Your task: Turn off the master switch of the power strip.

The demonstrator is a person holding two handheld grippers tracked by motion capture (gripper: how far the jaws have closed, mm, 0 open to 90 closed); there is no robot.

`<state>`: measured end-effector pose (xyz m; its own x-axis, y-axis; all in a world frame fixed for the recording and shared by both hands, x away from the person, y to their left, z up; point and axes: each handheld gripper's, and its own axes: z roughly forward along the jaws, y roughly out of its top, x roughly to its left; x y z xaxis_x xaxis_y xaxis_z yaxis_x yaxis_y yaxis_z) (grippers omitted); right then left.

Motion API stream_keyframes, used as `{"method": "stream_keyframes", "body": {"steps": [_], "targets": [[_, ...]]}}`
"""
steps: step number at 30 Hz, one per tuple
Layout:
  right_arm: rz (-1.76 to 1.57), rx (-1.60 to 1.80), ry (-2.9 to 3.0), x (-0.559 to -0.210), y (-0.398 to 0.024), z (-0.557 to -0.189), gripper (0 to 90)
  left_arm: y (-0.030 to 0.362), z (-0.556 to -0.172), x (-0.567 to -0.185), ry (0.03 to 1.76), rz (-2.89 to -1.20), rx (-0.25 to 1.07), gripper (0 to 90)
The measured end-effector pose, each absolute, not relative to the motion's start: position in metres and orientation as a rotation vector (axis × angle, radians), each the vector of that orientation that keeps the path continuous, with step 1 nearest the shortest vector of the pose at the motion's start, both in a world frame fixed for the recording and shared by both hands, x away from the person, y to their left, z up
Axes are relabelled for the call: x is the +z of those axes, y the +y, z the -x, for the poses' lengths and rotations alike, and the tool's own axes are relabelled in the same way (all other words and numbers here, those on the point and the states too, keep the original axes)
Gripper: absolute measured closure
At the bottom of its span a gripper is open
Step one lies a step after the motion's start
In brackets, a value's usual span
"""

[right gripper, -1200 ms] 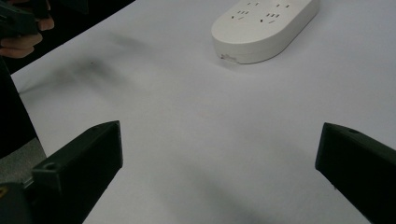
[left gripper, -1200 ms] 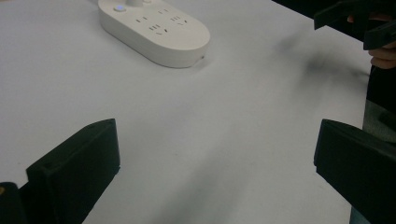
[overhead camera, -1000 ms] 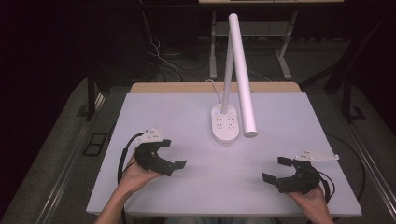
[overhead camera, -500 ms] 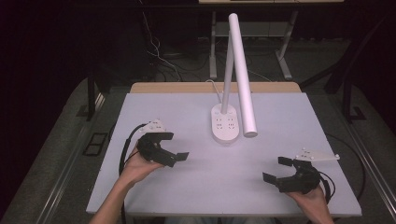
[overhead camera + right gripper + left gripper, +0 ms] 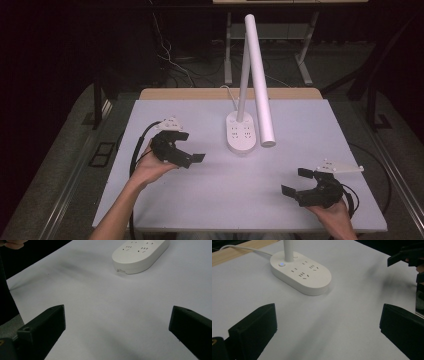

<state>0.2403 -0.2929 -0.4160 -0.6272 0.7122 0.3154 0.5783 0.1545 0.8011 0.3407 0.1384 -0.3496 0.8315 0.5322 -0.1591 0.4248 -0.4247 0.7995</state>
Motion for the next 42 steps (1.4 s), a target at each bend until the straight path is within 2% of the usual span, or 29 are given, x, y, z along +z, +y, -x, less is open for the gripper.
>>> {"method": "stream_keyframes", "body": {"steps": [42], "targets": [[-1.295,1.462,2.283,-0.417,-0.295,-0.241,0.0,0.096,-0.404,-0.341,0.665,-2.172,0.156,0.2]]}}
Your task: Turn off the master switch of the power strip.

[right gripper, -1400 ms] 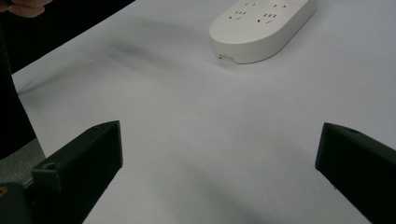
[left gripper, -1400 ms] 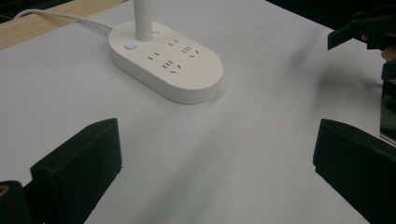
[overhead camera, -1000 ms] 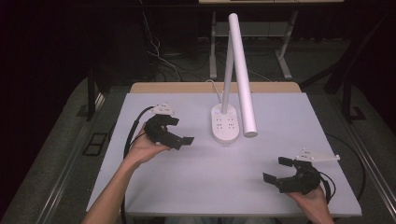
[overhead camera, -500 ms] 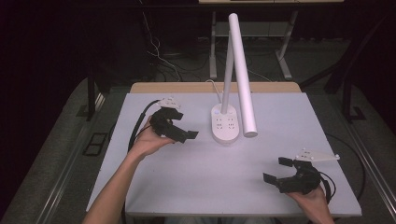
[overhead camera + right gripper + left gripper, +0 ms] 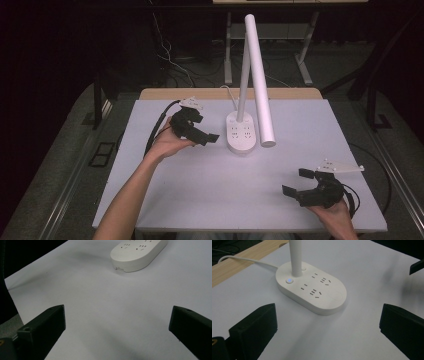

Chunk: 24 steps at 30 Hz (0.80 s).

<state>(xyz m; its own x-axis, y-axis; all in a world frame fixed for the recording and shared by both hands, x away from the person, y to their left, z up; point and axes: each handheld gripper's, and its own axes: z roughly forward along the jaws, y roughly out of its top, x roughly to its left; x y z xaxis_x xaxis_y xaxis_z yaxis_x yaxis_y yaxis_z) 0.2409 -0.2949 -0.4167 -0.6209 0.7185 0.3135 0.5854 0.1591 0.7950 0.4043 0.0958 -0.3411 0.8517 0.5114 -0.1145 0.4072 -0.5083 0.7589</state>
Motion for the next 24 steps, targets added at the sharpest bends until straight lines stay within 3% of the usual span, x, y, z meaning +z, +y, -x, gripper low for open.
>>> {"method": "stream_keyframes", "body": {"steps": [24], "targets": [[-1.290,1.460,2.289,-0.417,-0.295,-0.241,0.0,0.081,-0.448,-0.348,0.749,-2.147,0.154,1.2]]}}
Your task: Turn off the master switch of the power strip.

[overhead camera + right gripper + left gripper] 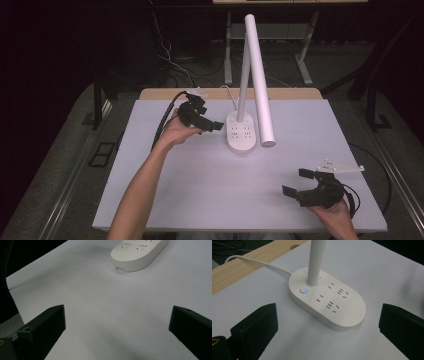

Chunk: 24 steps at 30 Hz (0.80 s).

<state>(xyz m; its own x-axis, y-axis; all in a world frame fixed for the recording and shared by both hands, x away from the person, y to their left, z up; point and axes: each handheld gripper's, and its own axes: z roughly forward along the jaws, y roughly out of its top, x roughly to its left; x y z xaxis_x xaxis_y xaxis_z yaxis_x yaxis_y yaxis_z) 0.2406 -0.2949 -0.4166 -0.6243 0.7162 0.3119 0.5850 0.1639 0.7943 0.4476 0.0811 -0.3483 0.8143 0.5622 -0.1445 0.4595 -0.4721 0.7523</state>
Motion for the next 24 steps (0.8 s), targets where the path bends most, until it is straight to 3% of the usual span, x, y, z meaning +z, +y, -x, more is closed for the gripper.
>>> {"method": "stream_keyframes", "body": {"steps": [10,24], "targets": [[-1.272,1.448,2.296,-0.417,-0.294,-0.241,0.0,0.071,-0.461,-0.351,0.791,-2.120,0.168,2.8],[-1.269,1.454,2.295,-0.418,-0.294,-0.241,0.0,0.067,-0.483,-0.362,0.889,-2.050,0.166,14.4]]}}
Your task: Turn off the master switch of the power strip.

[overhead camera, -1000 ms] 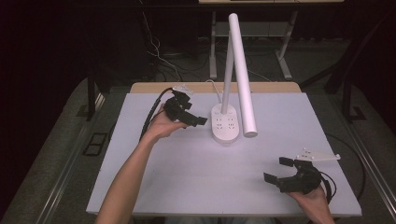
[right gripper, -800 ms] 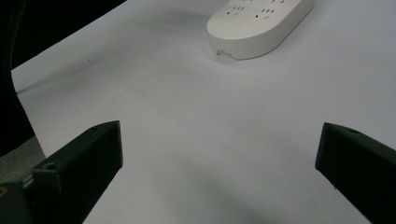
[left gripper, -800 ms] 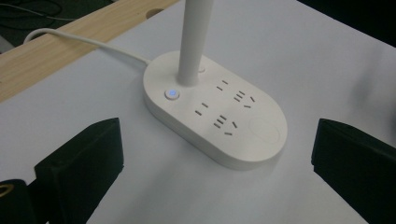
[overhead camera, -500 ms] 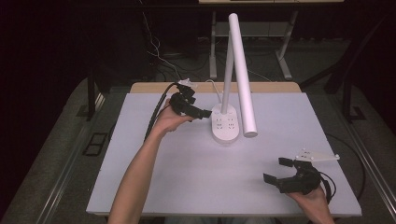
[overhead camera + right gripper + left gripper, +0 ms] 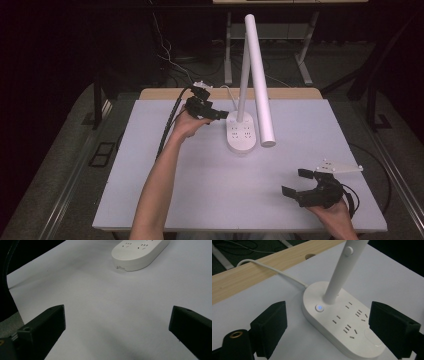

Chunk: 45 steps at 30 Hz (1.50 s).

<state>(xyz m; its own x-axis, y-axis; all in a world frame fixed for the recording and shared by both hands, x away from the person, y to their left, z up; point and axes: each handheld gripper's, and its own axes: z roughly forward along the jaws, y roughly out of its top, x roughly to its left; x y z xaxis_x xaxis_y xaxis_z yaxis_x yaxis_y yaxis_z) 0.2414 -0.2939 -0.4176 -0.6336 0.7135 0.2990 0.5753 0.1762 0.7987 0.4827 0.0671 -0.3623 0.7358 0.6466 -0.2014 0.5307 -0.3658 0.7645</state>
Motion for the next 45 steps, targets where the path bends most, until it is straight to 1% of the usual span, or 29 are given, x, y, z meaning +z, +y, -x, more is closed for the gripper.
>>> {"method": "stream_keyframes", "body": {"steps": [4,6,9,11,16,17,18,20,21,22,24,25,26,33,41,45], "targets": [[-1.281,1.457,2.296,-0.417,-0.294,-0.241,0.0,0.067,-0.487,-0.366,0.928,-2.013,0.145,16.1],[-1.280,1.457,2.297,-0.417,-0.294,-0.241,0.0,0.065,-0.489,-0.369,0.958,-1.968,0.130,16.5],[-1.280,1.458,2.297,-0.417,-0.294,-0.241,0.0,0.064,-0.492,-0.375,0.979,-1.933,0.096,19.1],[-1.280,1.460,2.295,-0.417,-0.295,-0.241,0.0,0.064,-0.492,-0.376,0.980,-1.931,0.099,21.5],[-1.270,1.454,2.299,-0.417,-0.294,-0.242,0.0,0.061,-0.493,-0.380,0.972,-1.912,0.117,32.4],[-1.270,1.454,2.299,-0.417,-0.294,-0.242,0.0,0.060,-0.493,-0.381,0.971,-1.914,0.125,32.4],[-1.262,1.451,2.300,-0.418,-0.294,-0.242,0.0,0.059,-0.493,-0.382,0.972,-1.914,0.130,36.9],[-1.258,1.451,2.300,-0.418,-0.294,-0.242,0.0,0.058,-0.494,-0.384,0.961,-1.913,0.129,41.3],[-1.262,1.451,2.300,-0.418,-0.294,-0.242,0.0,0.058,-0.495,-0.385,0.960,-1.915,0.130,41.3],[-1.266,1.452,2.300,-0.418,-0.294,-0.242,0.0,0.057,-0.495,-0.386,0.959,-1.915,0.131,45.7],[-1.272,1.451,2.301,-0.418,-0.294,-0.242,0.0,0.056,-0.496,-0.387,0.956,-1.912,0.124,50.0],[-1.272,1.451,2.301,-0.418,-0.294,-0.242,0.0,0.055,-0.496,-0.389,0.956,-1.911,0.119,50.0],[-1.274,1.452,2.301,-0.417,-0.294,-0.242,0.0,0.054,-0.497,-0.390,0.953,-1.914,0.112,54.8],[-1.262,1.448,2.303,-0.418,-0.295,-0.243,0.0,0.053,-0.501,-0.398,0.962,-1.924,0.075,70.0],[-1.274,1.456,2.299,-0.417,-0.295,-0.243,0.0,0.048,-0.504,-0.406,0.981,-1.909,0.057,77.0],[-1.274,1.456,2.299,-0.417,-0.295,-0.243,0.0,0.045,-0.506,-0.412,1.005,-1.906,0.054,83.1]]}}
